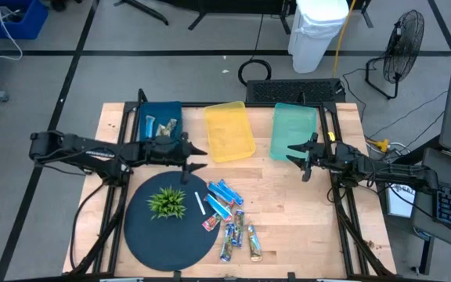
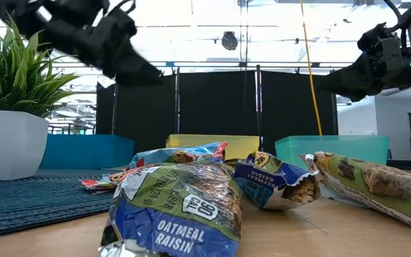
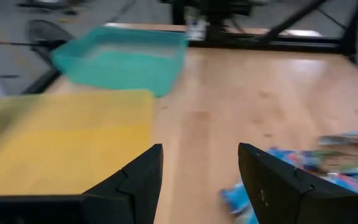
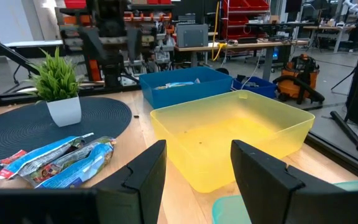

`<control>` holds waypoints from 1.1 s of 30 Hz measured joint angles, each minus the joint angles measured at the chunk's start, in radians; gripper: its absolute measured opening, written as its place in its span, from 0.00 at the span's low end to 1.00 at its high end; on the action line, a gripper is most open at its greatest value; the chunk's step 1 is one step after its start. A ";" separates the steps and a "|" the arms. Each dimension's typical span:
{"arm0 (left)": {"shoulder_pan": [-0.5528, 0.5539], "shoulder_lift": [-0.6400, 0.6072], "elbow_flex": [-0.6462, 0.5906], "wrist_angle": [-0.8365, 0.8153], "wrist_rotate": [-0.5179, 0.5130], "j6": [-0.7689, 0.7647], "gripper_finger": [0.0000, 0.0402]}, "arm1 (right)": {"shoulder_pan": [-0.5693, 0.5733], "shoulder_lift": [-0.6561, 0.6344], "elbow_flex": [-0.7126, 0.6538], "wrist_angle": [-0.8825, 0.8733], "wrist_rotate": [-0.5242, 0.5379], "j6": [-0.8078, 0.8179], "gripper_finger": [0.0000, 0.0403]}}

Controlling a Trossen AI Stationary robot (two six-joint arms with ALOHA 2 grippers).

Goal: Pick and place Granola Bars by type
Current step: Put the yellow granola bar into the blue bin

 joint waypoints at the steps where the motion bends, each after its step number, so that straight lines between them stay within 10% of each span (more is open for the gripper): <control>1: 0.016 -0.010 -0.042 0.063 0.000 -0.005 0.51 | 0.000 0.000 0.000 0.000 0.000 0.000 0.42; 8: 0.146 -0.156 -0.347 0.477 0.055 -0.098 0.47 | 0.000 0.000 0.000 0.014 0.000 0.000 0.42; 14: 0.173 -0.342 -0.468 0.496 0.082 -0.155 0.47 | 0.002 0.000 0.000 0.053 -0.002 0.143 0.42; 33: 0.172 -0.857 -0.478 -0.147 -0.005 -0.163 0.44 | 0.003 0.002 0.000 0.010 -0.030 0.321 0.42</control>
